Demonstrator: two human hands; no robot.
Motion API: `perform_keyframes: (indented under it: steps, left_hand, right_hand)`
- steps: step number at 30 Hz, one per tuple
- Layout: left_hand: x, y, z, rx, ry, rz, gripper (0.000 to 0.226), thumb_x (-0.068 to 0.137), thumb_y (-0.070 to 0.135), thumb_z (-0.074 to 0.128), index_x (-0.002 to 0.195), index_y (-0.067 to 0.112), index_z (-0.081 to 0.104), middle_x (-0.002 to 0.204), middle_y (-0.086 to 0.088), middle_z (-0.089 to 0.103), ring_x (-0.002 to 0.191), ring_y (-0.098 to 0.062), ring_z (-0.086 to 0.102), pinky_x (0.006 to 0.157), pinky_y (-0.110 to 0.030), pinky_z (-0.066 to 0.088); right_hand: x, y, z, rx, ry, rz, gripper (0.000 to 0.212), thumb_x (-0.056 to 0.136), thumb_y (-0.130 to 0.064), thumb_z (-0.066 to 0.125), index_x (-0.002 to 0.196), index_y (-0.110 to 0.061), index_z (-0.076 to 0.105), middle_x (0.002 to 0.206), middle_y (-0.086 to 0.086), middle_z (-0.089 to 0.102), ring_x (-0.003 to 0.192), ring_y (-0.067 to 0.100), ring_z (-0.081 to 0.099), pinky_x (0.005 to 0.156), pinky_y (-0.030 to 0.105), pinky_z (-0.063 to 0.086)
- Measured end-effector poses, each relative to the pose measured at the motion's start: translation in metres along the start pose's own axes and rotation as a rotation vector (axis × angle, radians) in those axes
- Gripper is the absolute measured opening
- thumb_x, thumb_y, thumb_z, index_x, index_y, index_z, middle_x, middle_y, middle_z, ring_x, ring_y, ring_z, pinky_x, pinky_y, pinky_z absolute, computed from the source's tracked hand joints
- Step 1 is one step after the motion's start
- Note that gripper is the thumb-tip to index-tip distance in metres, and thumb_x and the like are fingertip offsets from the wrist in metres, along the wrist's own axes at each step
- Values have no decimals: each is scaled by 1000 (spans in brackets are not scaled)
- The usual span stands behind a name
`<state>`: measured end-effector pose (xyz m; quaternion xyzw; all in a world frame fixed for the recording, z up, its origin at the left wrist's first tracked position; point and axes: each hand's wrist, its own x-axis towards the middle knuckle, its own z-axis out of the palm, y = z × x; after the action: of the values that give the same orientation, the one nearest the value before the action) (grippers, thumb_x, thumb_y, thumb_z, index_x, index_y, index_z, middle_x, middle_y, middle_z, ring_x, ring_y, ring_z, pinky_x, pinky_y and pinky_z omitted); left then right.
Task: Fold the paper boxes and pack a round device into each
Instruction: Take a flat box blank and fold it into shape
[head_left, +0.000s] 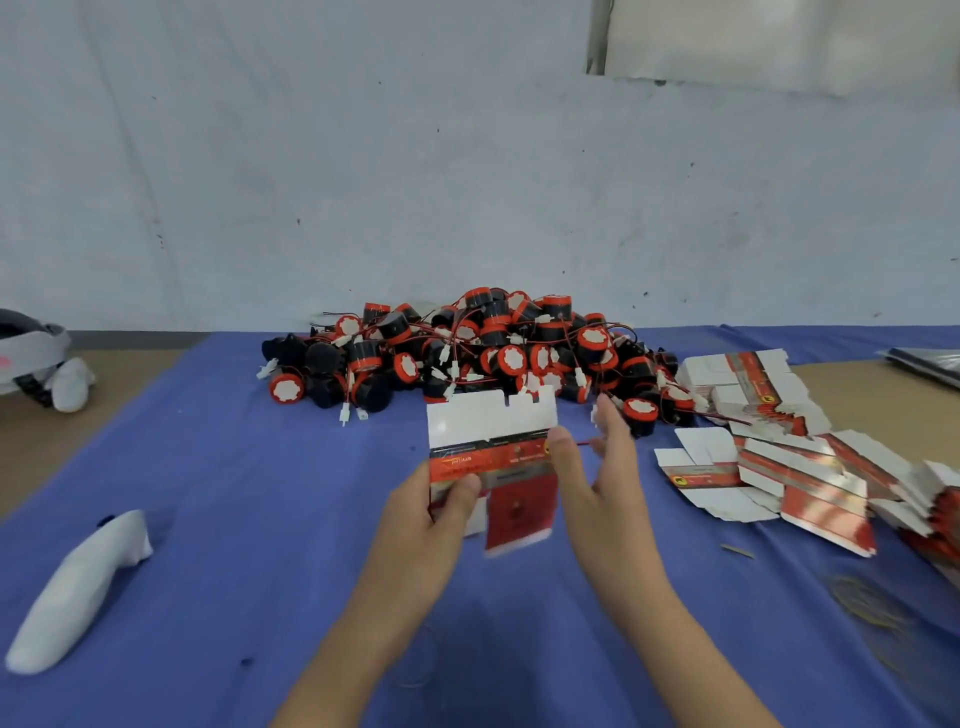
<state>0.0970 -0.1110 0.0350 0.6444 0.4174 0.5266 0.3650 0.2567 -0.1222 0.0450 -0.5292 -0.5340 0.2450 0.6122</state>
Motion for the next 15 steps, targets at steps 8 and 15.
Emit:
perform_keyframes:
  steps: [8,15]
  left_hand:
    - [-7,17,-2,-180,-296,-79,35,94,20,59,114,49,64,114,21,71,107,0,66,80,-8,50]
    - [-8,11,1,-449,-261,-215,36,68,44,71,104,50,71,112,5,74,103,-16,71,78,-28,58]
  right_hand:
    - [-2,-1,13,186,-128,74,31,89,-50,70,116,-40,58,119,-4,66,102,8,68,73,22,57]
    - [-9,-4,19,134,-154,110,32,87,-55,69,115,-42,59,113,-14,68,96,-1,67,73,17,54]
